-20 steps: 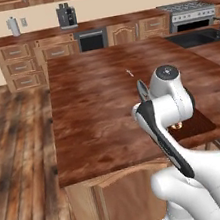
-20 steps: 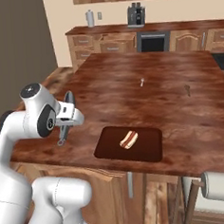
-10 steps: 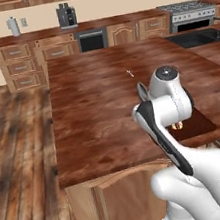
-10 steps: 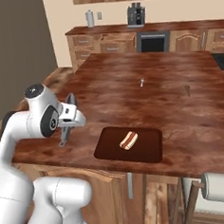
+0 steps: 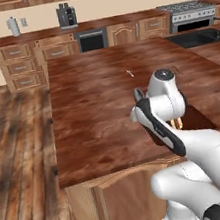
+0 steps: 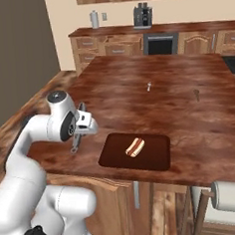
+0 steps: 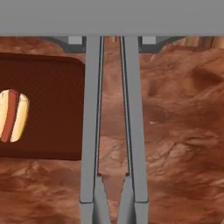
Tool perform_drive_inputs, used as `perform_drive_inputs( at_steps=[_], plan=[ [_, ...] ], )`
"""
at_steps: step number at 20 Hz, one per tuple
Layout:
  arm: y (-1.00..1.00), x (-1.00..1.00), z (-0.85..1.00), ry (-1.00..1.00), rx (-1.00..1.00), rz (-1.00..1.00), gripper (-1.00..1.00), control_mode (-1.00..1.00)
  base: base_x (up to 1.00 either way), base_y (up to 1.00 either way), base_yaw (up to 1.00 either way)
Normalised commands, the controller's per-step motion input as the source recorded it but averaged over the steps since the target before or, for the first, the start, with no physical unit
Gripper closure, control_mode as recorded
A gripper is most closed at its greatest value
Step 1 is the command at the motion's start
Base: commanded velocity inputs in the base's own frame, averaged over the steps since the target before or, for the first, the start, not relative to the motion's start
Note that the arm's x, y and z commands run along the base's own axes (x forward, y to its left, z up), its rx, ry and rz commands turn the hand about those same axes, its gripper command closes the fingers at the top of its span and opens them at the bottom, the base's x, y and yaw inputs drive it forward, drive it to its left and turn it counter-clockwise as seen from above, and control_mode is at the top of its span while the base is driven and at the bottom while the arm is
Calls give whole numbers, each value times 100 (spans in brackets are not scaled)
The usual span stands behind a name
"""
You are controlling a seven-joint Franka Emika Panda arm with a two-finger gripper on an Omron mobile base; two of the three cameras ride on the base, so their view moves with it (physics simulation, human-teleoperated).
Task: Take the tongs from the drawer on the right and place them on the dining counter next to the tray containing the hot dog.
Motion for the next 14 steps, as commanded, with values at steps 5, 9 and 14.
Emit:
perform_drive_inputs(
  at_steps=[5,9,14],
  plan=[
    [0,54,-20,12,0,0,100,-100,0,0,0],
    [0,47,-15,13,0,0,100,-100,0,0,0],
    [0,47,-38,10,0,0,100,-100,0,0,0]
  ],
)
